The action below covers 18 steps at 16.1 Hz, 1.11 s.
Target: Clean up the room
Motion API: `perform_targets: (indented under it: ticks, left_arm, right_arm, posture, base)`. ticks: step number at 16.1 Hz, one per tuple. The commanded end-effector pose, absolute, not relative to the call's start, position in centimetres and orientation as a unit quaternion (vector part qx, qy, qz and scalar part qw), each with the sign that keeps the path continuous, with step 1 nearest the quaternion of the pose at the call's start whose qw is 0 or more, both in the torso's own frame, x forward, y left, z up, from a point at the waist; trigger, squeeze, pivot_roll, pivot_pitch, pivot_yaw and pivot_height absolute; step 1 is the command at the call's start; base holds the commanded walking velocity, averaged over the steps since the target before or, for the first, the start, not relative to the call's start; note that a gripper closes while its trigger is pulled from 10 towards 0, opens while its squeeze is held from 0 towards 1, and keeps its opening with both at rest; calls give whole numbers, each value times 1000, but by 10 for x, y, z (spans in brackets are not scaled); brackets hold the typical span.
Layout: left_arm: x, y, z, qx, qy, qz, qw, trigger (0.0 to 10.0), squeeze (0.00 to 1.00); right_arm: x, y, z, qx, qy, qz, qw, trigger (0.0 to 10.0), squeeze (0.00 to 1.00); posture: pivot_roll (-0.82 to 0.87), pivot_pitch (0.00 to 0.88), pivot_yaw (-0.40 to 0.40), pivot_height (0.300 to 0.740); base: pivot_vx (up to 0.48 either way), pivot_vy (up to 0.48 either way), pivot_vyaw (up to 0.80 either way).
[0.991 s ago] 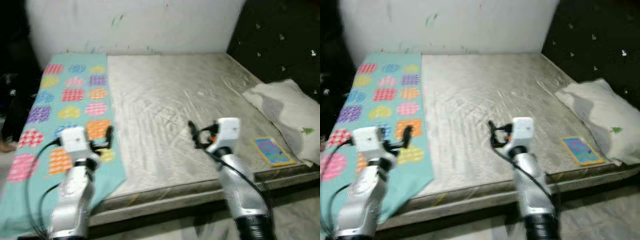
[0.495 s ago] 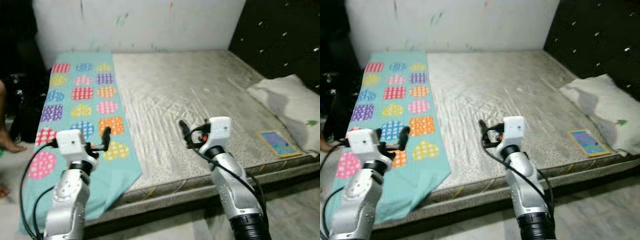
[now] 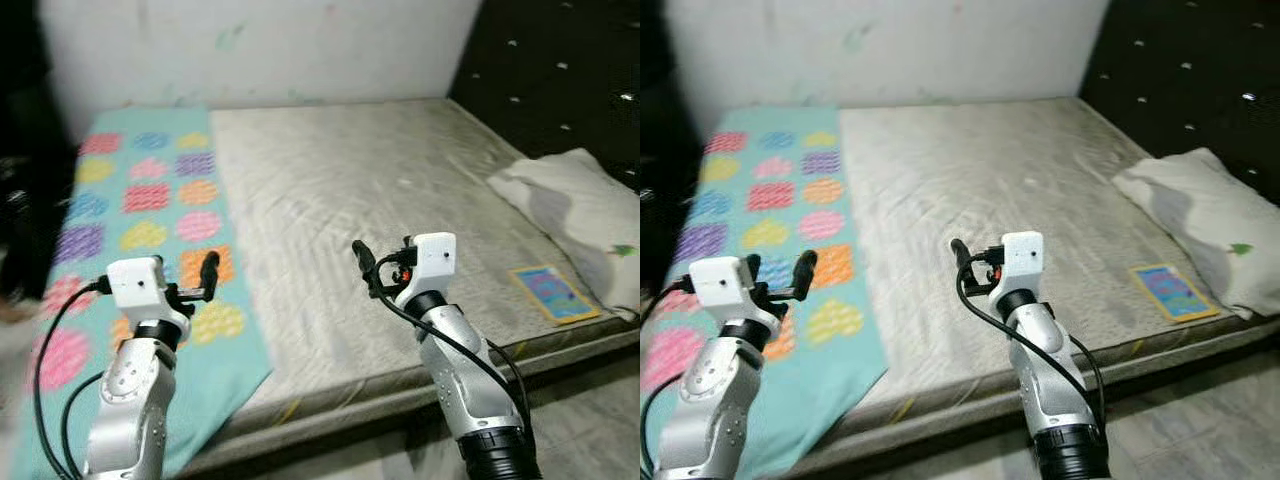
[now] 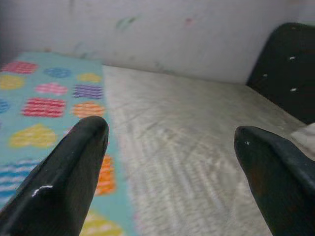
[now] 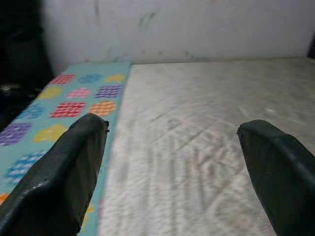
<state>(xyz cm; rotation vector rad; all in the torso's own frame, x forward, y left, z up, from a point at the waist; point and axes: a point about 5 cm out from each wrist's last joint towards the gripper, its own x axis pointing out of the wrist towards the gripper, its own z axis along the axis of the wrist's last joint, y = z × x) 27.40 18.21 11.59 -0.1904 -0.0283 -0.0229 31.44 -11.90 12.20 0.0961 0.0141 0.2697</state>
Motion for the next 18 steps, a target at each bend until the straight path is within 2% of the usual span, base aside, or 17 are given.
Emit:
perform_targets:
  ticks: [1,3,8,10,13,18]
  left_arm:
    - [275,178,117,-94,-15,-23,995,10000,0]
    - [275,177,117,-104,-16,-23,994,10000,0]
    - [277,177,113,-110,-1,1,994,10000,0]
    - [277,178,113,-113,-1,0,994,10000,0]
    - [277,178,113,-115,0,0,993,10000,0]
    - [278,178,113,-118,1,2,993,10000,0]
  right_arm:
    - [316,-125,124,46,3,123,991,10000,0]
    - [316,-125,124,46,2,124,991,10000,0]
    - [315,-131,122,39,4,119,992,10000,0]
    - [315,-131,123,31,-1,125,992,10000,0]
    - [315,-128,122,36,-1,125,992,10000,0]
    - [314,-128,121,36,3,128,991,10000,0]
  posture:
    - [-67,0,-43,740]
    - [-67,0,-42,740]
    - [-67,0,-42,740]
    - [-67,0,-42,740]
    - [-64,0,-42,740]
    - [-67,0,-42,740]
  base:
    - [465,0,0]
    - [426,0,0]
    - [0,0,0]
    - [0,0,788]
    - [0,401,660]
    - [0,480,0]
